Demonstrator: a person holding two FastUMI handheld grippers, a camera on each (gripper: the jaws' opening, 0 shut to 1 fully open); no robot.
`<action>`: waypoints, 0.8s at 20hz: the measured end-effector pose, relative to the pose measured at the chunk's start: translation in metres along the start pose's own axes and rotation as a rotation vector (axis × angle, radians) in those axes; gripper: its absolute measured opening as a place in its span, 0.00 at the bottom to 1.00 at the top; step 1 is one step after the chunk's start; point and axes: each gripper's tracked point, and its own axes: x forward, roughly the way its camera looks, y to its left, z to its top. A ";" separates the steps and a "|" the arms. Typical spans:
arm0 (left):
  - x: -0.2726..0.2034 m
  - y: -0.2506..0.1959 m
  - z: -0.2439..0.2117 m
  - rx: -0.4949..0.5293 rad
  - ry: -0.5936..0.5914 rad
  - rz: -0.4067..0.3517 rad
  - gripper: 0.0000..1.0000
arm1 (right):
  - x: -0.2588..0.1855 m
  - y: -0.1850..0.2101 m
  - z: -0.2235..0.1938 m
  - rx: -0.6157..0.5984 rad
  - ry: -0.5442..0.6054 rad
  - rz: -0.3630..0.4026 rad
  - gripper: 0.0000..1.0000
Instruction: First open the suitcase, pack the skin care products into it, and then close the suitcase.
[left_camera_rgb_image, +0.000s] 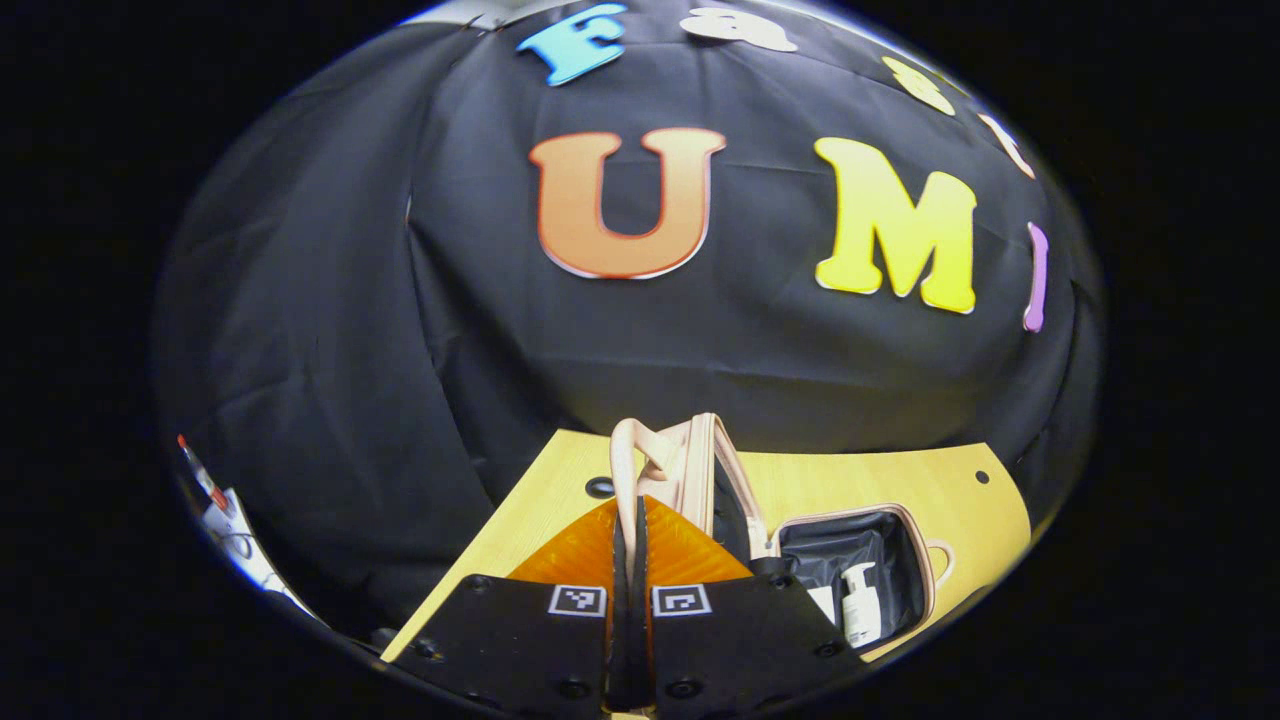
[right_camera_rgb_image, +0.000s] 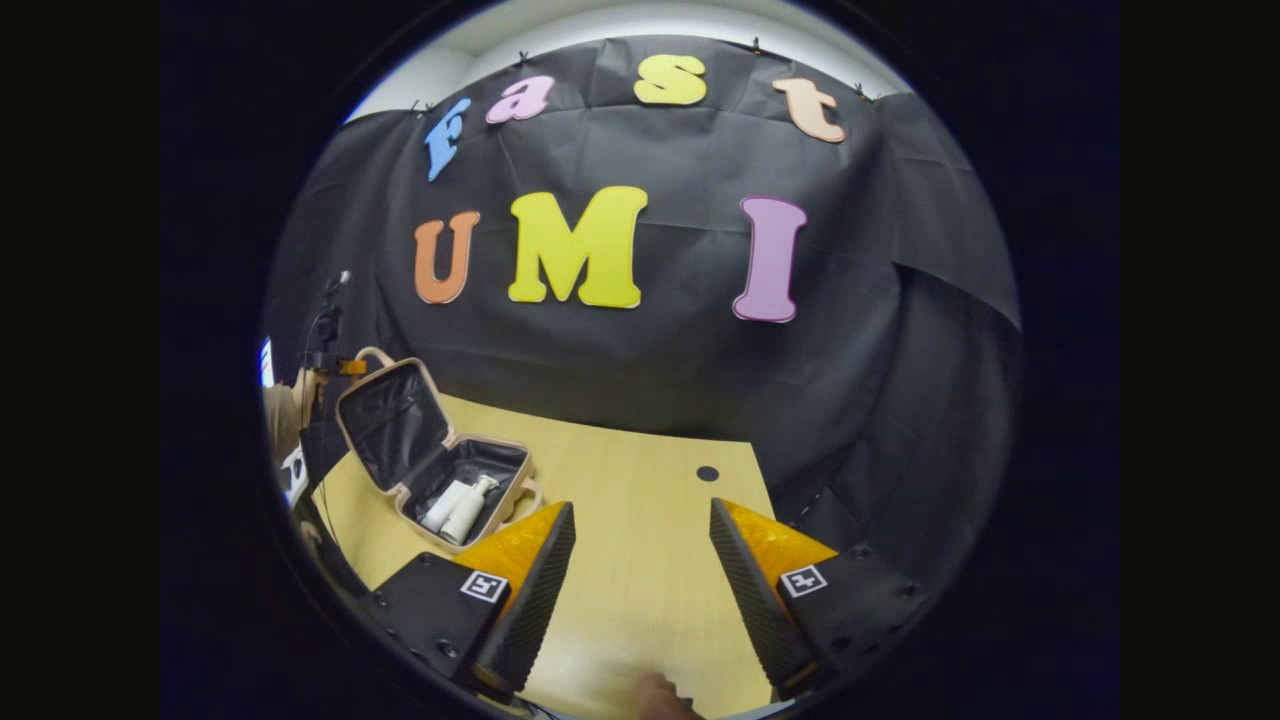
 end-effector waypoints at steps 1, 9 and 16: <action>-0.007 -0.014 0.008 0.041 -0.011 -0.001 0.03 | -0.001 -0.004 0.001 -0.010 -0.010 0.017 0.80; -0.049 -0.175 0.006 0.185 -0.040 -0.113 0.03 | -0.012 -0.043 -0.012 -0.084 -0.016 0.082 0.80; -0.046 -0.314 -0.079 0.241 0.092 -0.294 0.03 | -0.011 -0.080 -0.035 -0.072 0.025 0.077 0.80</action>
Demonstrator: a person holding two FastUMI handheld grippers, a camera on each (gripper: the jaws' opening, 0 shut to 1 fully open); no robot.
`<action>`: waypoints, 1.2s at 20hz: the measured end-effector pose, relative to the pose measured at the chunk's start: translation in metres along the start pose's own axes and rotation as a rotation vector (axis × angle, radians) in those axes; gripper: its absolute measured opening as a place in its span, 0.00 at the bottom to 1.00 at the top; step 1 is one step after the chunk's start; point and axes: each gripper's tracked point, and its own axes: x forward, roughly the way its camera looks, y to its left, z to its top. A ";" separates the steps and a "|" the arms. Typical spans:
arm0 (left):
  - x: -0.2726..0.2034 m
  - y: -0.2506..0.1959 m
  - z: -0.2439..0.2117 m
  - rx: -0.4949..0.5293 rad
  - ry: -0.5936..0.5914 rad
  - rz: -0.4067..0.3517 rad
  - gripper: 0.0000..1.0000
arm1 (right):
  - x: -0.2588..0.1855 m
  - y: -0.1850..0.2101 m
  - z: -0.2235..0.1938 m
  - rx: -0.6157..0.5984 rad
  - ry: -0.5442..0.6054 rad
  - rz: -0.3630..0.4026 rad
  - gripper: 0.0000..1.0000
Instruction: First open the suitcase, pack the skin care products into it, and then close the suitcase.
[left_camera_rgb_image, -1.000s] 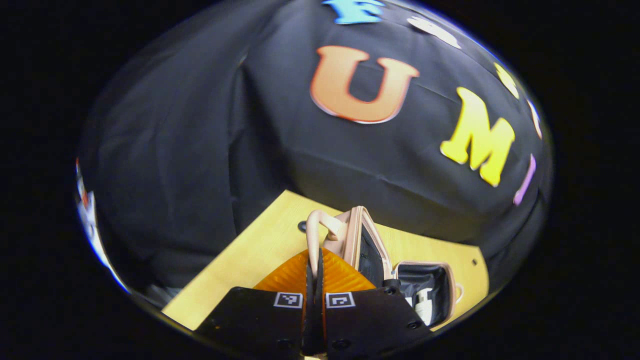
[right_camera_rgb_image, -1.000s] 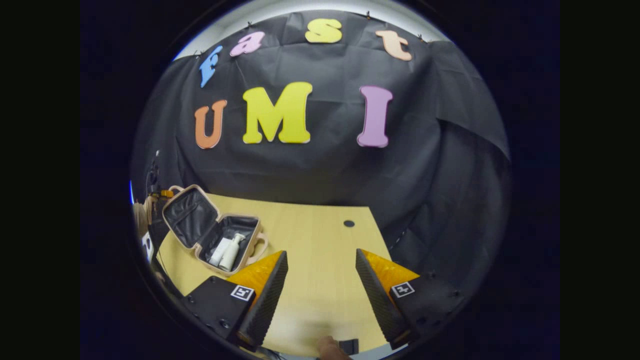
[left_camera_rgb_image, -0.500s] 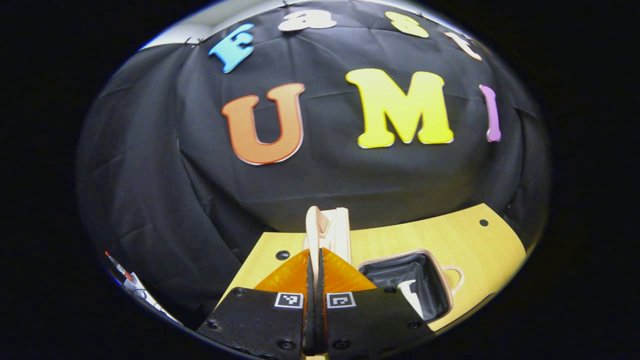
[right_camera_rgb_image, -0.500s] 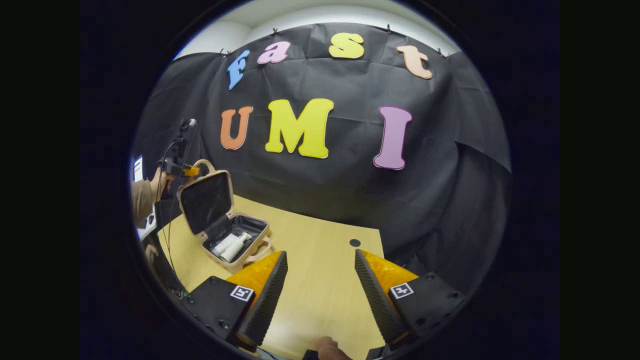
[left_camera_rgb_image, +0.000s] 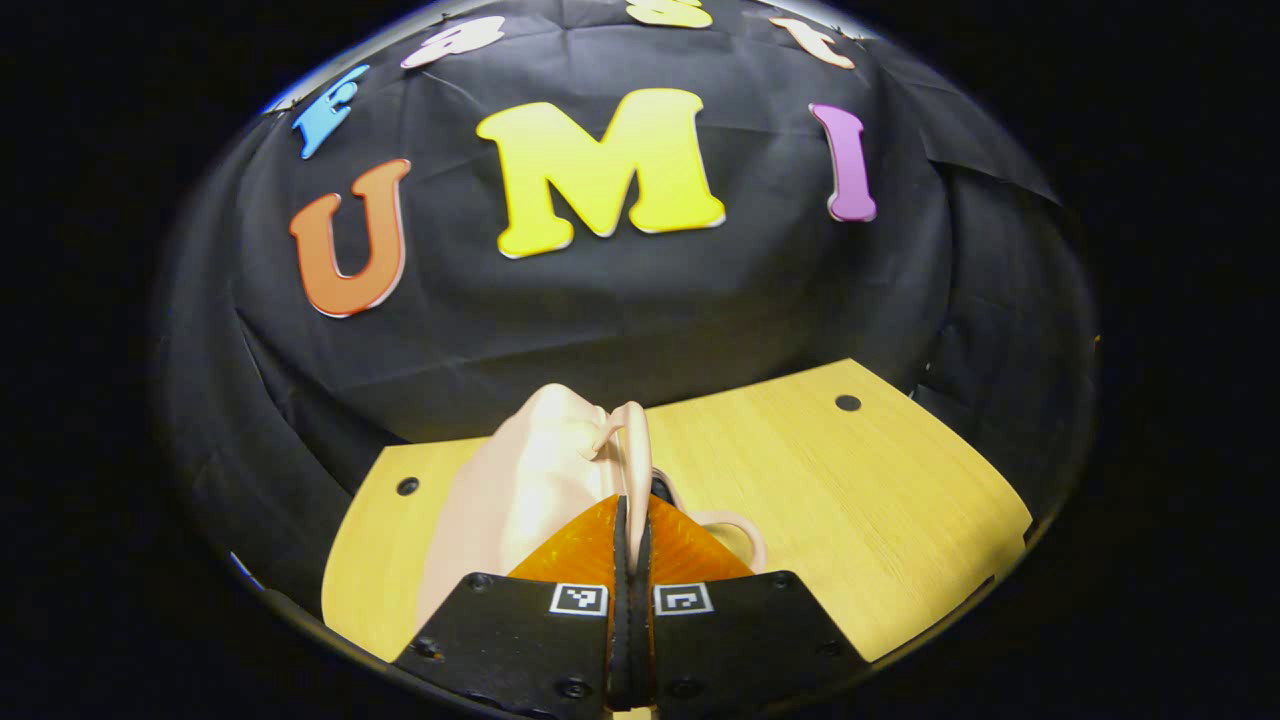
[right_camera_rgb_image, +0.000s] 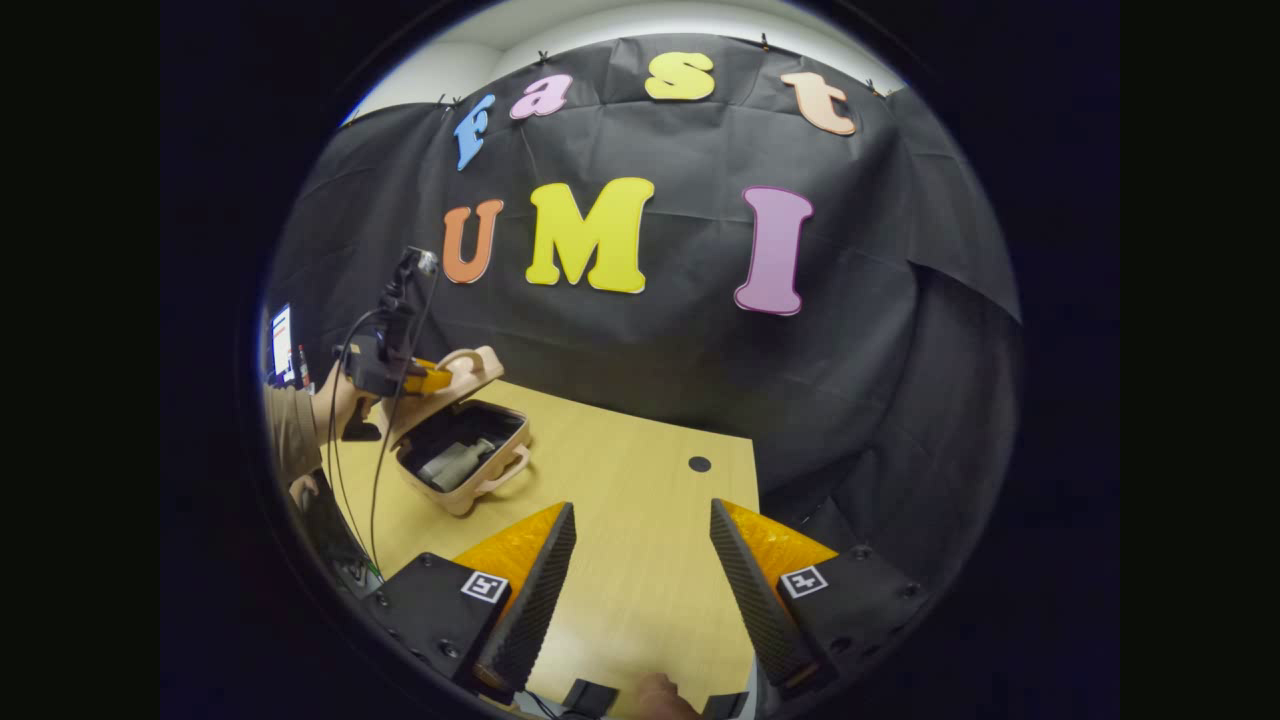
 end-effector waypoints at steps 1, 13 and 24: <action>0.006 -0.010 -0.009 -0.008 0.021 -0.013 0.03 | 0.000 -0.004 -0.003 0.006 0.004 -0.003 0.80; 0.042 -0.083 -0.089 -0.078 0.270 -0.116 0.17 | -0.002 -0.017 -0.024 0.115 0.062 -0.051 0.80; -0.048 -0.082 0.020 -0.249 0.051 0.007 0.95 | 0.016 0.037 0.025 0.115 -0.018 -0.052 0.80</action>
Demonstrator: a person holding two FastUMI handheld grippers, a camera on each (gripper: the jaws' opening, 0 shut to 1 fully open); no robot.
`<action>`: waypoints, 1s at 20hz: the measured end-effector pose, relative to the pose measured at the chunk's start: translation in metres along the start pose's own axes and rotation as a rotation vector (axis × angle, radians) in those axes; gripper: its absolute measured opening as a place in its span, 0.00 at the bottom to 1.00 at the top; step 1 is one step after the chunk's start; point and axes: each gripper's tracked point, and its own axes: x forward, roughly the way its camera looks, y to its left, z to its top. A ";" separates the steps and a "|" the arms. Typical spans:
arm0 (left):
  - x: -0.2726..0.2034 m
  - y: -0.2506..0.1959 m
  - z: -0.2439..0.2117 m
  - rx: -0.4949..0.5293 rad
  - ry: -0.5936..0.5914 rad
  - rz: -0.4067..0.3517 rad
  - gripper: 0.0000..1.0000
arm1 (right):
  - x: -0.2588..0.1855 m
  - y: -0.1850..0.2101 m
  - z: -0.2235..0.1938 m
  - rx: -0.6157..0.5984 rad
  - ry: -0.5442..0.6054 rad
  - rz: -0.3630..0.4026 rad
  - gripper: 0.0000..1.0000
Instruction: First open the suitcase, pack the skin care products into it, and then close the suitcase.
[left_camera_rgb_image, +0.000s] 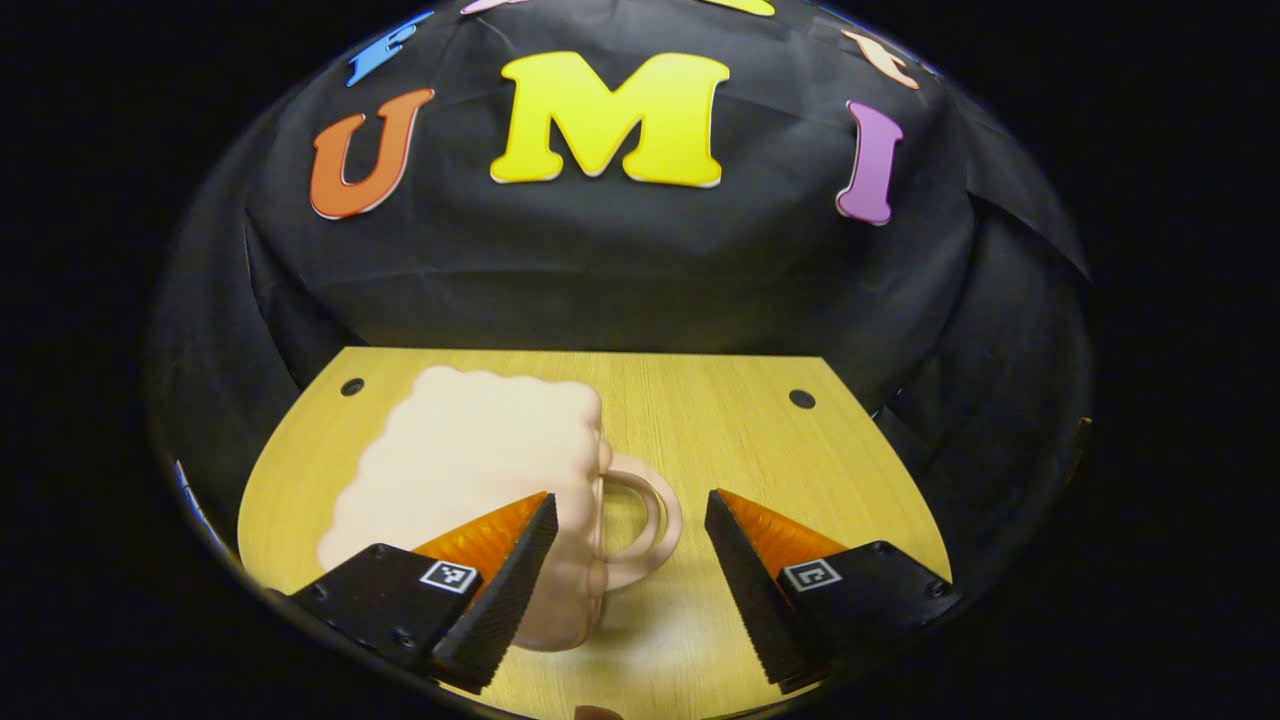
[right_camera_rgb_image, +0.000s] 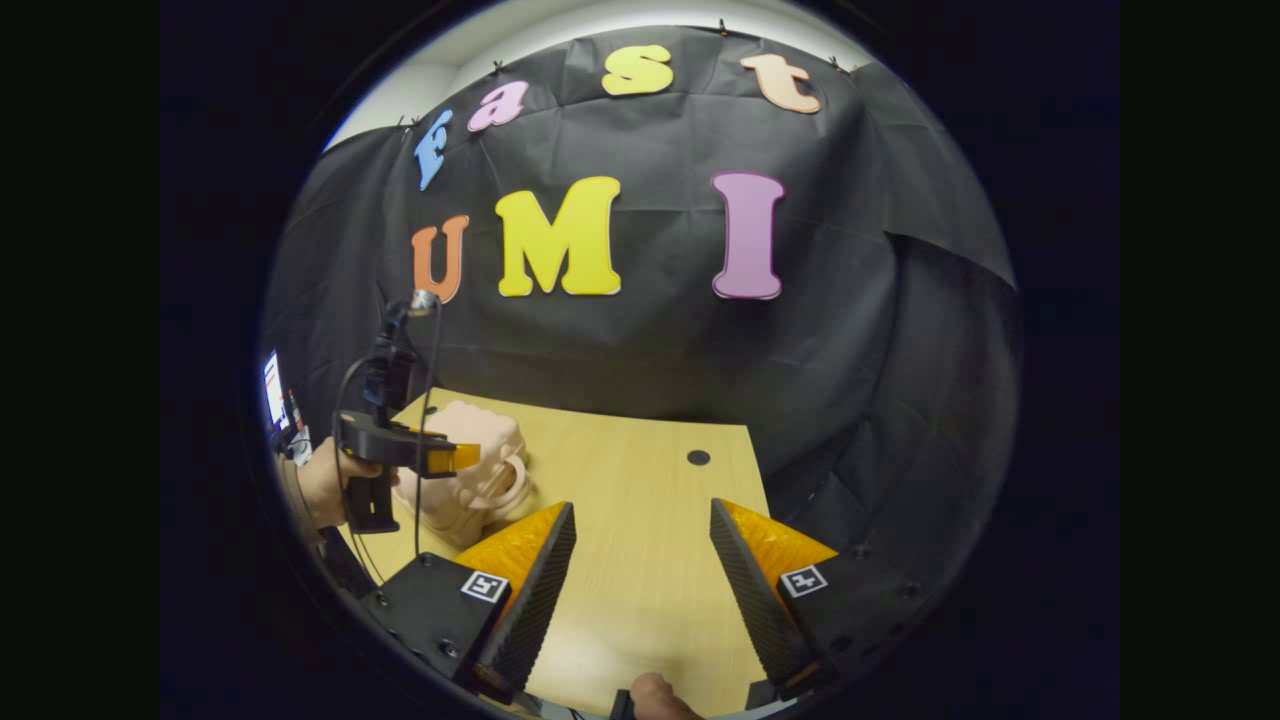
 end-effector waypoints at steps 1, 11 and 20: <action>-0.017 -0.003 0.012 -0.003 -0.031 0.009 0.99 | 0.002 0.012 0.008 -0.007 -0.020 0.010 0.80; -0.159 0.036 0.086 -0.024 -0.362 0.165 0.98 | 0.012 0.125 0.073 -0.066 -0.239 0.052 0.80; -0.162 0.039 0.107 -0.025 -0.456 0.051 0.98 | 0.025 0.148 0.082 -0.040 -0.280 -0.058 0.80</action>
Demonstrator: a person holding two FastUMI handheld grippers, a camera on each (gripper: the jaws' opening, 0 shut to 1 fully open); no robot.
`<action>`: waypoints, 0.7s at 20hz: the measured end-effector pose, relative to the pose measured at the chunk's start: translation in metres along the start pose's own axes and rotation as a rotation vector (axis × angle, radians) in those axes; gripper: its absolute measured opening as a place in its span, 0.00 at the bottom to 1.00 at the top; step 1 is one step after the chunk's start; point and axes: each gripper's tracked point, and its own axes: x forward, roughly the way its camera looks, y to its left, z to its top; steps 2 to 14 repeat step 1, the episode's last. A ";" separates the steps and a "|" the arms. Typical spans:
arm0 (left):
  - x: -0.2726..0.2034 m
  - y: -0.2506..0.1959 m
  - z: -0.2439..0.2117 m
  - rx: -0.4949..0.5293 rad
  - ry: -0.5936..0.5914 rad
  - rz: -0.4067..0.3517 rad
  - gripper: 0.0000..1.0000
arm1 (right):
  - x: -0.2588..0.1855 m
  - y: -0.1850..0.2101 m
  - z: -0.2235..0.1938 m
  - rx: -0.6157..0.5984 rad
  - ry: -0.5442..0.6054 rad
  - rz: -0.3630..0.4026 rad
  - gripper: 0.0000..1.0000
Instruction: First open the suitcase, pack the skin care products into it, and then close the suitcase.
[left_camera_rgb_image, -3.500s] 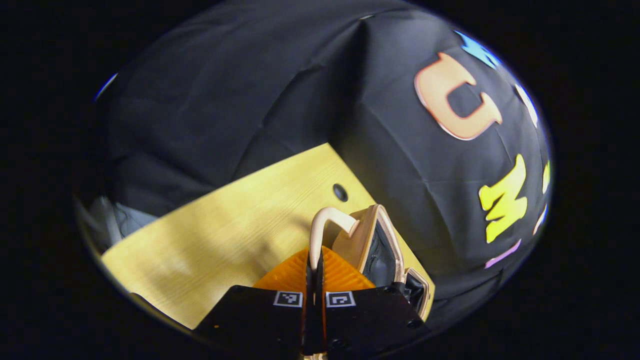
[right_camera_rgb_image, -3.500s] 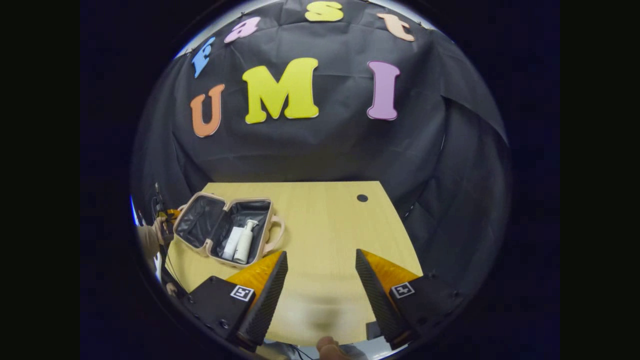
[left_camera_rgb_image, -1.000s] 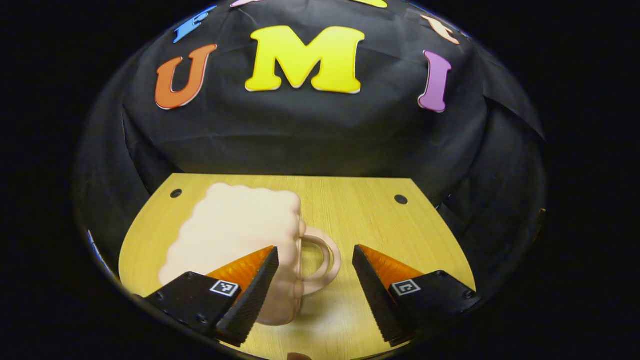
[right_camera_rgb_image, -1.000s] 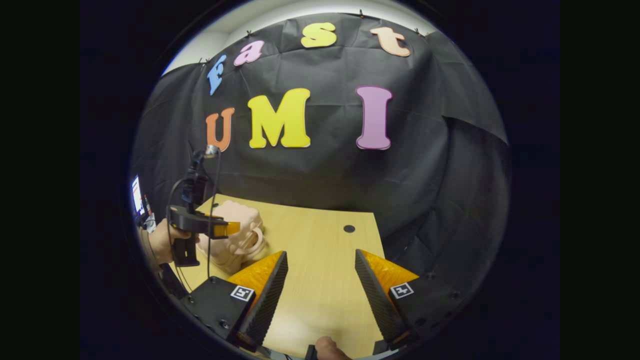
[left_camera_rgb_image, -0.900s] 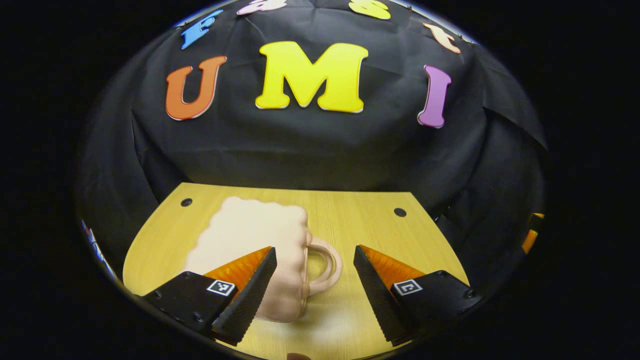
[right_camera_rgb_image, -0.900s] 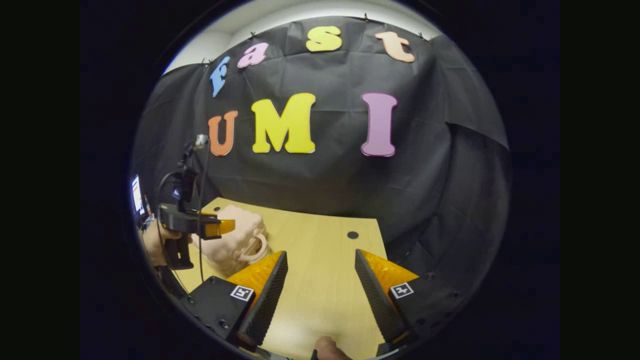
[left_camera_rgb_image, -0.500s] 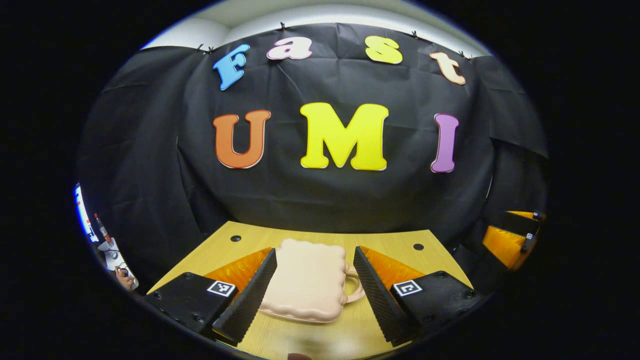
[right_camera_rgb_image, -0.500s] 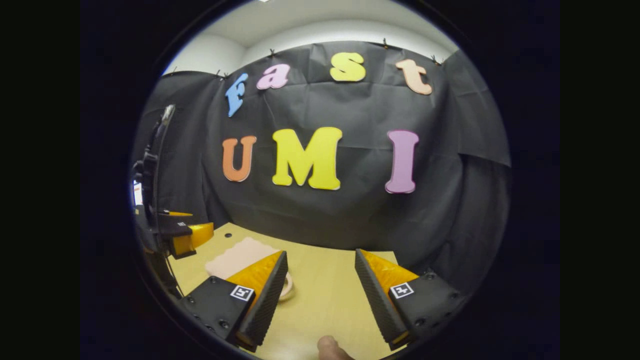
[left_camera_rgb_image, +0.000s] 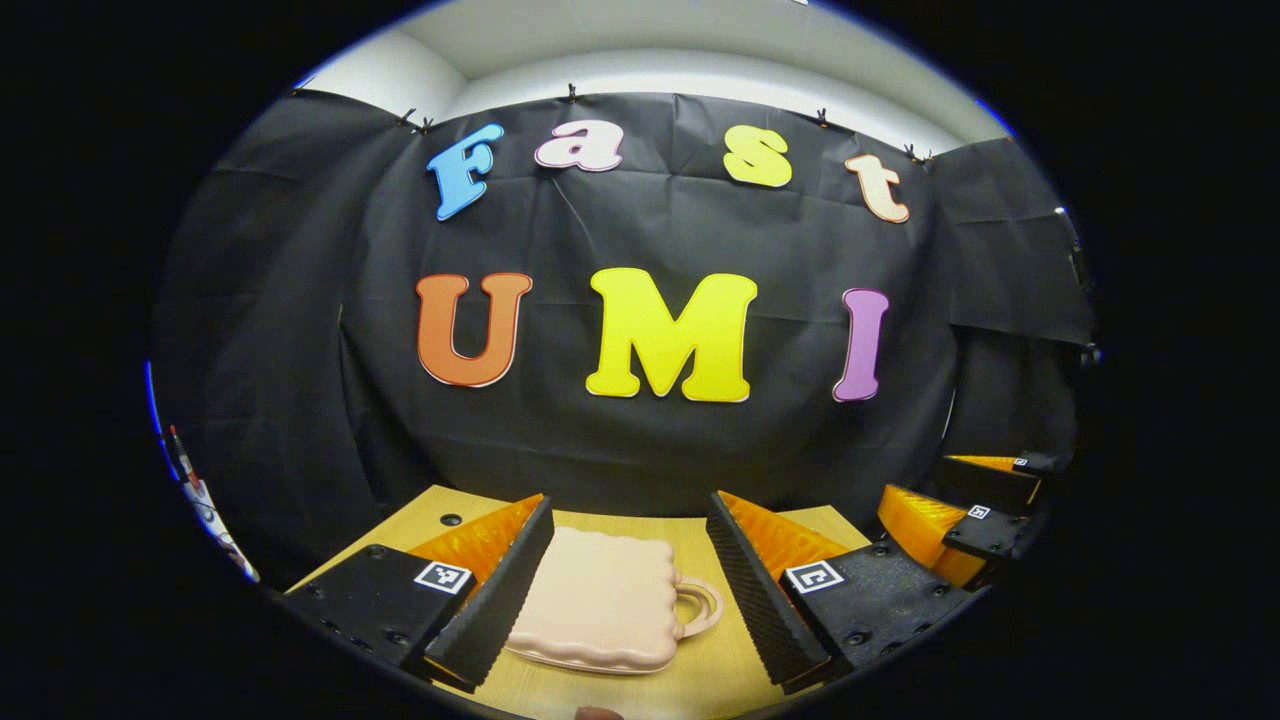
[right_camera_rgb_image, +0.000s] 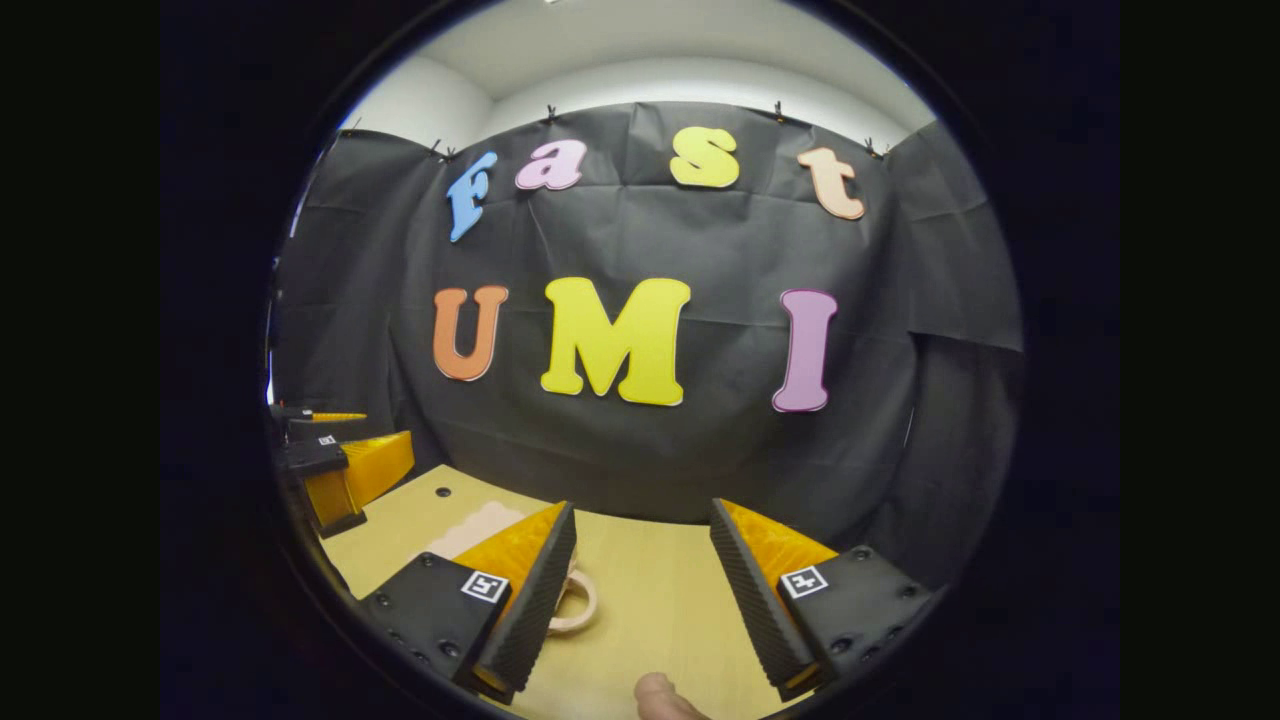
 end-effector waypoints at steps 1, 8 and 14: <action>0.003 -0.001 -0.005 -0.006 0.009 -0.013 0.98 | -0.001 -0.003 -0.003 -0.004 0.004 -0.017 0.77; 0.003 -0.001 -0.005 -0.006 0.009 -0.013 0.98 | -0.001 -0.003 -0.003 -0.004 0.004 -0.017 0.77; 0.003 -0.001 -0.005 -0.006 0.009 -0.013 0.98 | -0.001 -0.003 -0.003 -0.004 0.004 -0.017 0.77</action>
